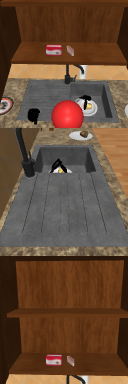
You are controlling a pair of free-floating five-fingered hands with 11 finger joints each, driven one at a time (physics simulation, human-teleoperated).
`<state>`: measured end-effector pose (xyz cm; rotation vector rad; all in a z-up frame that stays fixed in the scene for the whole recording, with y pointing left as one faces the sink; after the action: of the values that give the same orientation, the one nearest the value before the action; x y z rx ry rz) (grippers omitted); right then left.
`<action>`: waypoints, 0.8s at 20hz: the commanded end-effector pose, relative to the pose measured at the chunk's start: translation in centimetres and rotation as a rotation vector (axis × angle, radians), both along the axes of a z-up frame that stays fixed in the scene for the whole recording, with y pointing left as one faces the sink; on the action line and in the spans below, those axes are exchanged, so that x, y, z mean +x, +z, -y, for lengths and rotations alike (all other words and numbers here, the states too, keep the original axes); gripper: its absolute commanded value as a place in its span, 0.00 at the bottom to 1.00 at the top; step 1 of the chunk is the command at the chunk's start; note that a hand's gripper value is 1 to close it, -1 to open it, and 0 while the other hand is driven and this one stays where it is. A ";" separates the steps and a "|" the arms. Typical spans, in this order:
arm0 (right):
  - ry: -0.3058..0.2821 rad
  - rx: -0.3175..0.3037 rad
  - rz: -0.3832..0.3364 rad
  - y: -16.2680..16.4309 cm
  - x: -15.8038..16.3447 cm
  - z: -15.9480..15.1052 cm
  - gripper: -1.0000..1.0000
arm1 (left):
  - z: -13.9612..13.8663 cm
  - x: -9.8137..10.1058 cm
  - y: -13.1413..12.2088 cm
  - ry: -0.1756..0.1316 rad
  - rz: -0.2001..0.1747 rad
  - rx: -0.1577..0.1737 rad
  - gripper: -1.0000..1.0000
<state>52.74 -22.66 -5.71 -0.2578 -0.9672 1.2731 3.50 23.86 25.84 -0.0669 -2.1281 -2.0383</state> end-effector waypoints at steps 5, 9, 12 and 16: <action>-0.011 -0.041 0.105 3.9 -3.4 1.7 0.00 | 0.0 0.0 0.0 0.000 0.000 0.000 0.50; -0.034 -0.058 0.163 5.5 -5.5 2.2 0.00 | 0.0 0.0 0.0 0.000 0.000 0.000 0.50; -0.057 -0.081 0.188 5.4 -6.8 1.6 0.00 | 0.0 0.0 0.0 0.000 0.000 0.000 0.50; -0.082 -0.092 0.253 5.7 -8.4 1.5 0.00 | 0.0 0.0 0.0 0.000 0.000 0.000 0.50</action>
<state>45.72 -24.32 -0.12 -0.4556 -1.0865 1.1965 3.50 23.86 25.84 -0.0668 -2.1282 -2.0383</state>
